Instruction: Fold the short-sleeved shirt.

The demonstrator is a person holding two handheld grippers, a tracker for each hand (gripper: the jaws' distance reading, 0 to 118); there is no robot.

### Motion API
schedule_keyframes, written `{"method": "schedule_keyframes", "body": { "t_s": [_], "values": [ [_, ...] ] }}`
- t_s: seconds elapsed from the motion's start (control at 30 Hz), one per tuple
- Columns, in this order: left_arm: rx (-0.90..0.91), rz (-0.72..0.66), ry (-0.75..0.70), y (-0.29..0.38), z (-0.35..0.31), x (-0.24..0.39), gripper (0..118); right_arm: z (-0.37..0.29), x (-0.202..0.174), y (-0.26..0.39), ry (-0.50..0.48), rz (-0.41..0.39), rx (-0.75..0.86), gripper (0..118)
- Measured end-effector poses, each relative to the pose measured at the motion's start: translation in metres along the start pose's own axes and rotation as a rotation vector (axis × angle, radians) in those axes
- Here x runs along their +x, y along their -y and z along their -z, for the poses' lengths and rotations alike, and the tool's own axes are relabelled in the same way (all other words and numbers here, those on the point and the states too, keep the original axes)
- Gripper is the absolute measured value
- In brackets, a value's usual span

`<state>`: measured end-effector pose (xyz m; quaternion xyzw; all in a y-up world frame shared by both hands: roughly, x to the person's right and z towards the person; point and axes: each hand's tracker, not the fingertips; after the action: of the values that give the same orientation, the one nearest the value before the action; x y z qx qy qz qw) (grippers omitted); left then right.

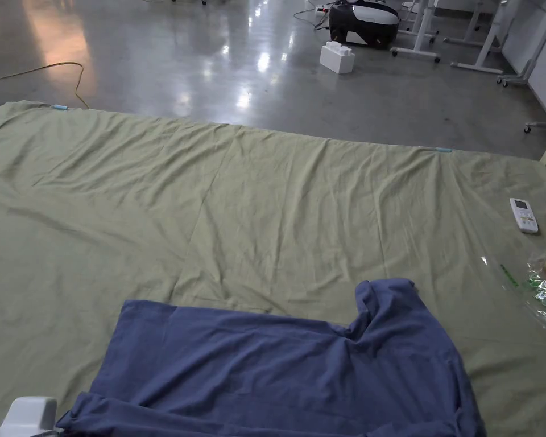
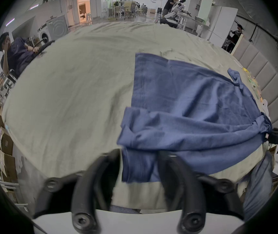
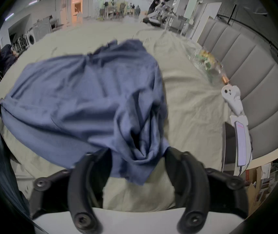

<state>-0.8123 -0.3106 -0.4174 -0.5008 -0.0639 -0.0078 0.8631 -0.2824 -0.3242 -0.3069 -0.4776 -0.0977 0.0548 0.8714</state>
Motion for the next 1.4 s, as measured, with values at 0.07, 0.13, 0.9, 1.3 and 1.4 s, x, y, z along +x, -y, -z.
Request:
{"method": "schedule_keyframes", "body": {
  "t_s": [0.07, 0.13, 0.9, 1.3, 1.4],
  "values": [
    [0.044, 0.009, -0.011, -0.008, -0.009, -0.001, 68, -0.017, -0.002, -0.010, -0.020, 0.023, 0.089, 80],
    [0.105, 0.008, 0.000, -0.018, -0.017, -0.001, 68, -0.032, -0.007, -0.023, -0.019, 0.021, 0.174, 80],
    [0.799, 0.070, -0.044, -0.074, -0.080, 0.089, 4, -0.082, -0.071, -0.119, 0.033, 0.150, 0.854, 0],
    [0.405, -0.003, -0.001, -0.125, 0.025, 0.013, 4, -0.063, -0.068, -0.122, 0.015, 0.102, 0.789, 0],
    [0.286, -0.013, 0.023, -0.144, 0.053, 0.006, 4, -0.056, -0.065, -0.120, 0.020, 0.094, 0.758, 0]
  ]
}}
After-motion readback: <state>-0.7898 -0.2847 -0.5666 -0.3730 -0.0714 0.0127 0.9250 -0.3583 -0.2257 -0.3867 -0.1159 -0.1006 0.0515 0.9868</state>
